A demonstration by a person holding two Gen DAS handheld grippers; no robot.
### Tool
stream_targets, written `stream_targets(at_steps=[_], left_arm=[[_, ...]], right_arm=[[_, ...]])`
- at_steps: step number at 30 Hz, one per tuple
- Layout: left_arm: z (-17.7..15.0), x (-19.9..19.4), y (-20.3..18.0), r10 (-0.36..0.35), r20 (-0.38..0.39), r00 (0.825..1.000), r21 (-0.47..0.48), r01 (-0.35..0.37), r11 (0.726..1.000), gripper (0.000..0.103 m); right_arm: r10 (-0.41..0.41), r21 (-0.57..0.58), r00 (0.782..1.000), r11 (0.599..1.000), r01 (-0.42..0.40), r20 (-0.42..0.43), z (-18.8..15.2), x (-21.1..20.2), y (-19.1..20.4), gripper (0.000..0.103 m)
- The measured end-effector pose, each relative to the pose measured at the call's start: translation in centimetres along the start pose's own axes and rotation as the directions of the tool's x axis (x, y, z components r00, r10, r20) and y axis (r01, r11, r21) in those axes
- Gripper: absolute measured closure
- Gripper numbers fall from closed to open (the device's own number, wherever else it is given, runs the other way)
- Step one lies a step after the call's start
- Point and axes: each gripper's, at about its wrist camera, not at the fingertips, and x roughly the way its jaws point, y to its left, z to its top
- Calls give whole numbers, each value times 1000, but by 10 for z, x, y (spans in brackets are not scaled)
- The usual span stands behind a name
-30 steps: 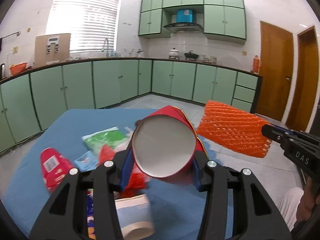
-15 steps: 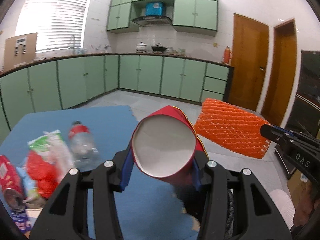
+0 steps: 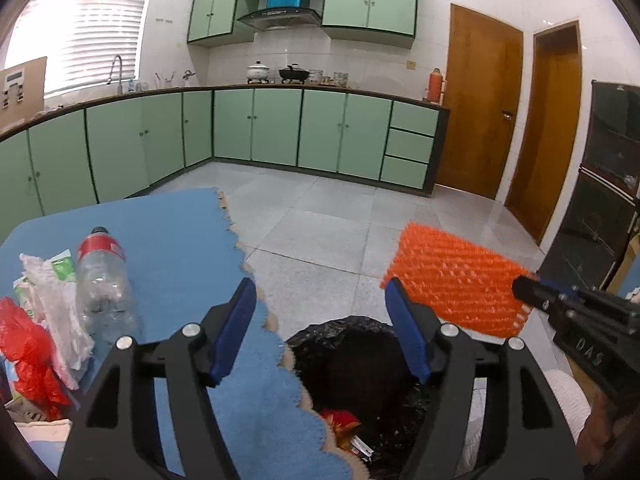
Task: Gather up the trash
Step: 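Carry the red cup and orange net over the bin and release both, then return both tools to the table and grasp the red plastic bag with the right tool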
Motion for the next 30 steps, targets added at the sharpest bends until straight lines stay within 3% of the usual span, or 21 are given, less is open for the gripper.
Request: stream_targets(at_steps=[8, 10, 12, 17, 23, 26, 30], left_arm=[[6, -18, 26, 70, 20, 997, -34, -69, 997, 34], [8, -22, 29, 79, 23, 997, -40, -78, 996, 34], [9, -26, 32, 87, 25, 996, -44, -86, 995, 32], [10, -37, 40, 103, 26, 994, -57, -101, 993, 31], [12, -60, 56, 148, 47, 988, -76, -144, 987, 29], [13, -77, 69, 186, 64, 980, -85, -181, 980, 28], [11, -103, 95, 253, 70, 965, -102, -245, 964, 23]], right_arm=[[-17, -4, 997, 1000, 17, -71, -13, 24, 4, 92], [-35, -16, 995, 999, 34, -95, -15, 32, 5, 84], [-52, -8, 993, 999, 52, -107, -19, 35, 4, 62], [-49, -9, 994, 999, 48, -96, -17, 32, 5, 60], [4, -10, 999, 1000, -5, -50, -5, 14, 21, 47], [37, -36, 999, 999, -38, -23, 0, 6, 38, 39], [89, -68, 996, 994, -88, 6, 5, -3, 64, 19]])
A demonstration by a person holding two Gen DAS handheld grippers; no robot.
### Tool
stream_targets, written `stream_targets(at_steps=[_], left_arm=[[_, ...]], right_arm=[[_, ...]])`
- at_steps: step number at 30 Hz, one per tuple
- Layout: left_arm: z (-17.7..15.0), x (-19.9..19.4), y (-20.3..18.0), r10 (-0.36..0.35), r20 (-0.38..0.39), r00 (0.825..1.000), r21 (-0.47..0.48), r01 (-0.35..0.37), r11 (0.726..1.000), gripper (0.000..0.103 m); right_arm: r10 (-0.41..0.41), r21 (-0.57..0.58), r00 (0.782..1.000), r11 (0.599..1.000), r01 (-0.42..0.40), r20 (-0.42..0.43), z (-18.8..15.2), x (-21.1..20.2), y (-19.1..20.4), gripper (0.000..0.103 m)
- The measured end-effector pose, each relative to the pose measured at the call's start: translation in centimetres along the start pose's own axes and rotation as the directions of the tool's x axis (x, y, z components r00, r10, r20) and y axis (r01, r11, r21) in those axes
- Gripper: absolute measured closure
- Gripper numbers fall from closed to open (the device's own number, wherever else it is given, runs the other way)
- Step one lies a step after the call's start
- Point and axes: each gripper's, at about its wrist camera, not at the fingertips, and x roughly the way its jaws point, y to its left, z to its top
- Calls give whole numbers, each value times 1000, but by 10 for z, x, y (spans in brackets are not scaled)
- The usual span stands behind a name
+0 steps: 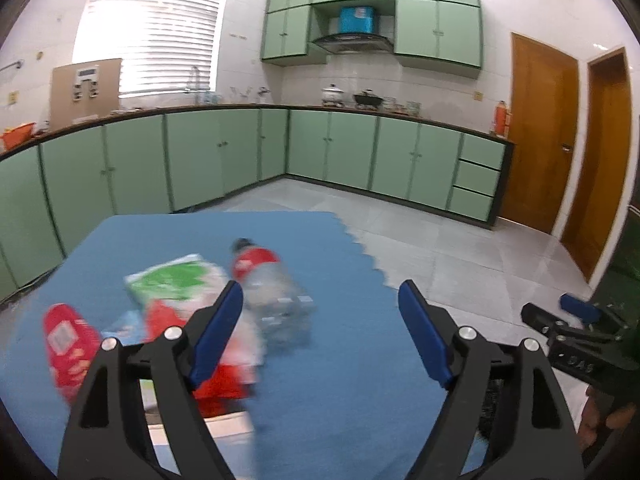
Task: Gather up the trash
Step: 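Return both tools to the table and grasp the red plastic bag with the right tool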
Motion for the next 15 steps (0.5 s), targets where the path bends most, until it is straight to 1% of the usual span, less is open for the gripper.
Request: stream_targets(at_steps=[4, 7, 11, 15], left_arm=[[-3, -18, 37, 88, -4, 996, -22, -88, 996, 19], [-9, -32, 68, 172, -16, 985, -37, -173, 984, 17], [-23, -49, 106, 276, -47, 960, -48, -278, 959, 16], [-38, -59, 134, 326, -85, 941, -77, -333, 940, 15]], right_arm=[[70, -48, 997, 996, -69, 17, 4, -3, 34, 13], [143, -87, 990, 986, -141, 13, 5, -2, 66, 12], [219, -140, 976, 966, -216, 6, 1, -2, 107, 10], [296, -191, 955, 937, -294, -15, -8, -1, 147, 9]])
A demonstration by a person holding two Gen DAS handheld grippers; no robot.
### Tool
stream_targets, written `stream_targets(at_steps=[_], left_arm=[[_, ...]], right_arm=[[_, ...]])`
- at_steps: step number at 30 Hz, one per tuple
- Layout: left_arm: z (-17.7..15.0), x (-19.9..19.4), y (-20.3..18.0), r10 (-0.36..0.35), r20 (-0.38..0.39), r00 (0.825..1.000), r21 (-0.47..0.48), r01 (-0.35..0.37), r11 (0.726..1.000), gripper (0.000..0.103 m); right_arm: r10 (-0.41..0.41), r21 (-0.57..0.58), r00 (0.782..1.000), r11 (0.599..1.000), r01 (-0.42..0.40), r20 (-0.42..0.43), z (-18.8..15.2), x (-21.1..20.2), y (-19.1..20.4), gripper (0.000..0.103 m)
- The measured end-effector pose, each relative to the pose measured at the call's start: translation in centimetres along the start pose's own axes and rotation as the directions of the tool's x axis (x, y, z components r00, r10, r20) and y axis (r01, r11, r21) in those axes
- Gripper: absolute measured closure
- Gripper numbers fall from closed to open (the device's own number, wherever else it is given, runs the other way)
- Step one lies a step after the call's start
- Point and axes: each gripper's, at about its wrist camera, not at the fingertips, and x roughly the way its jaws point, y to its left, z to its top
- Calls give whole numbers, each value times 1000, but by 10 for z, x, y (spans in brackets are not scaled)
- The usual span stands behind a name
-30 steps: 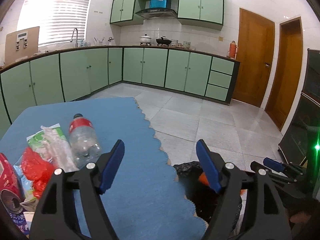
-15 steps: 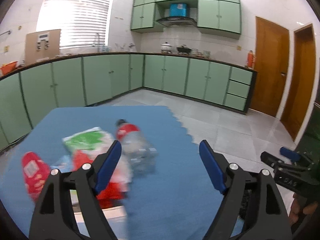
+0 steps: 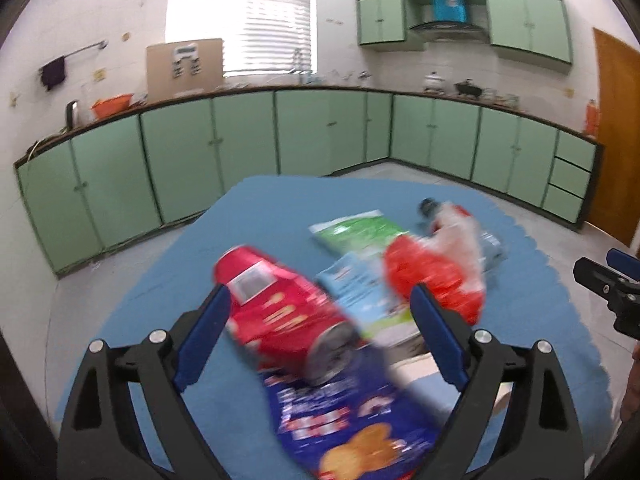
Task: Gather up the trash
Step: 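Return both tools to the table and grasp the red plastic bag with the right tool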
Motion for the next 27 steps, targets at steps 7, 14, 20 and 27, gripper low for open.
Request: stream_targets(at_steps=[7, 14, 20, 27], left_arm=[[-7, 2, 26, 30, -15, 999, -34, -30, 999, 15], [-8, 12, 33, 47, -21, 999, -37, -48, 998, 15], [-13, 17, 43, 51, -34, 998, -59, -53, 997, 15], [-18, 18, 52, 60, -41, 997, -72, -63, 995, 15]], right_arm=[[108, -67, 994, 992, -109, -12, 1, 21, 53, 14], [138, -33, 990, 990, -139, -37, 7, 45, 71, 29], [147, -46, 987, 988, -150, -64, 1, 54, 83, 45], [167, -69, 979, 982, -176, -121, -5, 69, 93, 59]])
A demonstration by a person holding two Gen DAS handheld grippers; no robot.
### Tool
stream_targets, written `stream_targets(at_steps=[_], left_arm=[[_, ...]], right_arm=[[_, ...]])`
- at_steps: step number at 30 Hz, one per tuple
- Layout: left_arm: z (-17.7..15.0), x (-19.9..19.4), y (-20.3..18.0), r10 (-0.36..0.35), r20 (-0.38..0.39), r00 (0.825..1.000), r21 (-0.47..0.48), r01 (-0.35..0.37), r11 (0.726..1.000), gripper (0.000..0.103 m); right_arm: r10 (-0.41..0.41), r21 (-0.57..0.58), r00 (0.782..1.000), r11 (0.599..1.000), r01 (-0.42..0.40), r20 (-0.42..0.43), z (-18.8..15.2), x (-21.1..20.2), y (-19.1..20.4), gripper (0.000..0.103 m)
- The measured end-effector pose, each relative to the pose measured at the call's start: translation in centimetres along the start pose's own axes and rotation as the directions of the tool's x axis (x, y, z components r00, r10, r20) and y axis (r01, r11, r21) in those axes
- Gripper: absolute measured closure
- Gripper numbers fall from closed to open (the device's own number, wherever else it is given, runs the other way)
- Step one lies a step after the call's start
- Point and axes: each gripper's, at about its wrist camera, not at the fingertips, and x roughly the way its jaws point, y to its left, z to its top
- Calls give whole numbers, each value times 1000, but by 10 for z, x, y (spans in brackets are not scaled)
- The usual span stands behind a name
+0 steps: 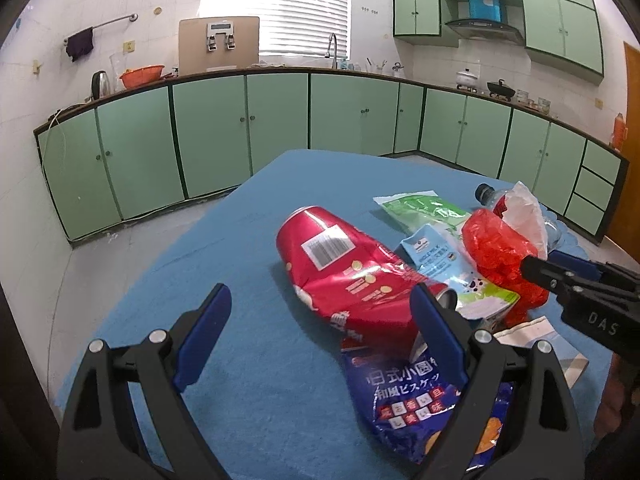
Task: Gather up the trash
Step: 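Return both tools to the table and grasp the red plastic bag with the right tool, then grasp the red chip can with the left tool while the right tool holds the red bag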
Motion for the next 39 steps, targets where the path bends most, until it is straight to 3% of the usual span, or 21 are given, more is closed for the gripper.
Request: stream_targets(at_steps=[1, 3, 9, 23, 36, 39], left_arm=[[0, 0, 0, -1, -1, 1000, -1, 1, 1000, 15], [-2, 0, 0, -9, -4, 1000, -3, 9, 1000, 15], [-7, 0, -7, -29, -15, 999, 0, 29, 1000, 15], [-2, 7, -42, -74, -18, 997, 5, 74, 997, 11], [-2, 36, -49, -28, -102, 994, -31, 25, 999, 11], [-3, 37, -40, -41, -111, 993, -70, 34, 997, 19]], right_arm=[[5, -3, 1000, 1000, -5, -10, -1, 2, 1, 60], [13, -11, 999, 1000, -14, -35, -3, 7, 3, 74], [43, -23, 998, 999, -45, -49, -5, 7, 2, 89], [47, 34, 998, 998, -49, 50, 11, -44, -30, 92], [29, 28, 999, 999, -29, 31, 3, -34, -37, 92], [26, 26, 1000, 999, -27, 16, -2, -29, -37, 92]])
